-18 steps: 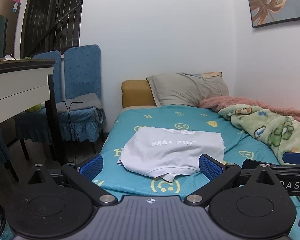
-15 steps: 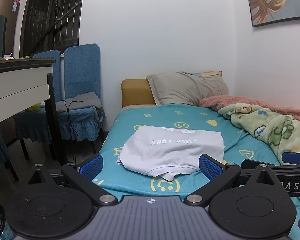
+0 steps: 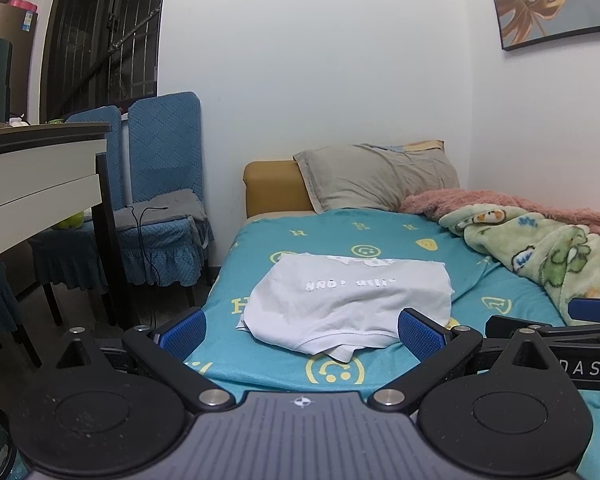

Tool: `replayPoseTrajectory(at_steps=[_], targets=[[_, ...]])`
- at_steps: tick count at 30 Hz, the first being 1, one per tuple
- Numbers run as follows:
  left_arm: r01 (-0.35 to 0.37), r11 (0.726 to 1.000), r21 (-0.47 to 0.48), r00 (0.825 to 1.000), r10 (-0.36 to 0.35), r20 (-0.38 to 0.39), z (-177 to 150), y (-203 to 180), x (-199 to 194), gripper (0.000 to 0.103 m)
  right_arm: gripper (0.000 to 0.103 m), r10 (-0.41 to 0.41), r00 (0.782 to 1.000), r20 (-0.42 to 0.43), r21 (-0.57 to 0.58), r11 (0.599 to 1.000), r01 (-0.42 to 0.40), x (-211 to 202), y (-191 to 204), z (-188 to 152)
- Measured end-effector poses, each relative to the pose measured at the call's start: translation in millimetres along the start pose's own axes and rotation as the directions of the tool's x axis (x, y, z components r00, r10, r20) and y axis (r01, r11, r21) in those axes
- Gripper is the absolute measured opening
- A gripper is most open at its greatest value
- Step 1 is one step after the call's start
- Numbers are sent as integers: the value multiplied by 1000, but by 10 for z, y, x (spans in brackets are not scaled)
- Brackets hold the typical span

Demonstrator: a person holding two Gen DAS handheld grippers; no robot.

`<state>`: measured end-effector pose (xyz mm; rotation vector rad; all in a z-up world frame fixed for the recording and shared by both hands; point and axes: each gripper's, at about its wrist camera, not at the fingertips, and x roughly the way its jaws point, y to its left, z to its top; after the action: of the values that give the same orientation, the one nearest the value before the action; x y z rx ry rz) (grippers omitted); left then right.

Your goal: Fold clothes

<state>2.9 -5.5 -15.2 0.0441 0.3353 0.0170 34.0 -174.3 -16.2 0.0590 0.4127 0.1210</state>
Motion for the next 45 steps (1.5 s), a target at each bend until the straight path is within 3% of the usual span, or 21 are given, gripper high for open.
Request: replayPoseTrajectory(at_steps=[34, 40, 45], targets=[[-11, 999, -34, 999, 10, -43, 57, 51, 35, 103, 103, -37, 999, 7, 43, 998, 37, -32, -39, 71], [23, 997, -69, 998, -27, -53, 70, 52, 49, 103, 103, -62, 998, 28, 21, 998, 62, -104, -1, 146], [16, 1000, -27, 998, -18, -61, 55, -10, 77, 103, 103, -54, 998, 36, 62, 997, 52, -157, 11, 265]])
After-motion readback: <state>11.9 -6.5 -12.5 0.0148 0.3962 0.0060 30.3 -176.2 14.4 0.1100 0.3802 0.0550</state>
